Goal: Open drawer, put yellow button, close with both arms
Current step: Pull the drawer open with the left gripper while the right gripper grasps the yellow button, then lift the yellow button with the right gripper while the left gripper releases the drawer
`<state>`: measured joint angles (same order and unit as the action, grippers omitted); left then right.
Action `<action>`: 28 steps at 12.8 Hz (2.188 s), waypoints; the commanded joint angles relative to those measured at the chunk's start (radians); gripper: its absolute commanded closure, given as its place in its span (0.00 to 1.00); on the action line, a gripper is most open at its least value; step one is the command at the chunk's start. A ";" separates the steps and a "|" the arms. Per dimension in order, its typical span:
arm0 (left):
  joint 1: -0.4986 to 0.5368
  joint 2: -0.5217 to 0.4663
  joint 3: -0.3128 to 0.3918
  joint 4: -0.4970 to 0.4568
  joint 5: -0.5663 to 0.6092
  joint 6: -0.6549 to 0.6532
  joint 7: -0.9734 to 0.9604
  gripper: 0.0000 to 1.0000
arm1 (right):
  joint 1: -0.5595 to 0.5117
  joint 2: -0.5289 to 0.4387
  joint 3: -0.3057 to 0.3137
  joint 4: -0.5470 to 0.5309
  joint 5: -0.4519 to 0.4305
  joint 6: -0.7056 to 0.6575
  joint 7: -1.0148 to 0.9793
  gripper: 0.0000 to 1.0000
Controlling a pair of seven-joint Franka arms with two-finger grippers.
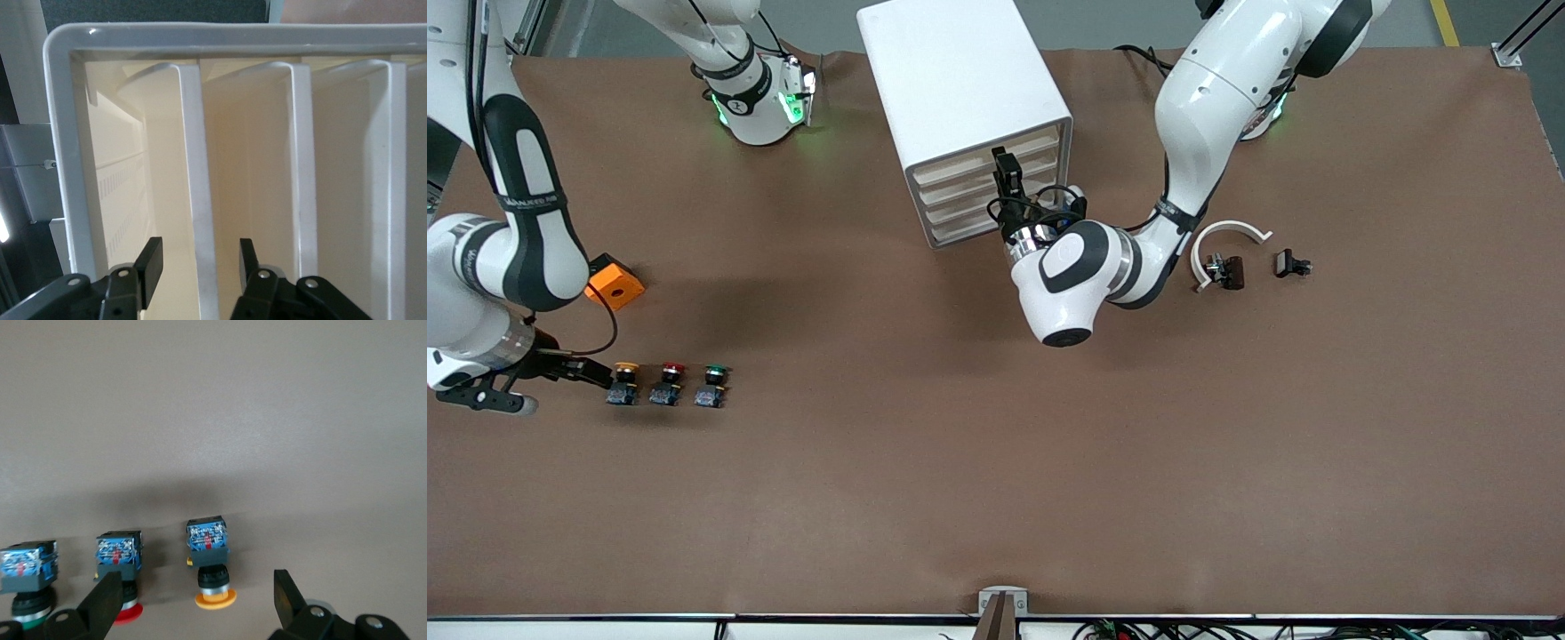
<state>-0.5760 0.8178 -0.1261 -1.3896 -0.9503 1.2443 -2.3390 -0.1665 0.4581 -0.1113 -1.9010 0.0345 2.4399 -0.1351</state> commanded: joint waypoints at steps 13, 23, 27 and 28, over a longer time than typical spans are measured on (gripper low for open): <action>0.113 0.015 0.025 0.015 -0.030 0.047 -0.020 1.00 | -0.019 0.168 0.013 0.045 0.019 0.134 -0.129 0.03; 0.212 0.012 0.025 0.072 -0.028 0.184 0.000 0.95 | -0.022 0.179 0.015 0.037 0.071 0.119 -0.117 1.00; 0.217 0.011 0.052 0.105 -0.019 0.188 0.024 0.00 | -0.005 0.142 0.015 0.088 0.073 -0.028 -0.085 1.00; 0.217 0.009 0.066 0.134 -0.019 0.188 0.024 0.00 | 0.008 0.113 0.015 0.111 0.071 -0.098 -0.057 1.00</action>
<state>-0.3586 0.8211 -0.0867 -1.3146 -0.9679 1.4349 -2.3208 -0.1666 0.6259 -0.1055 -1.8298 0.0946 2.4550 -0.2239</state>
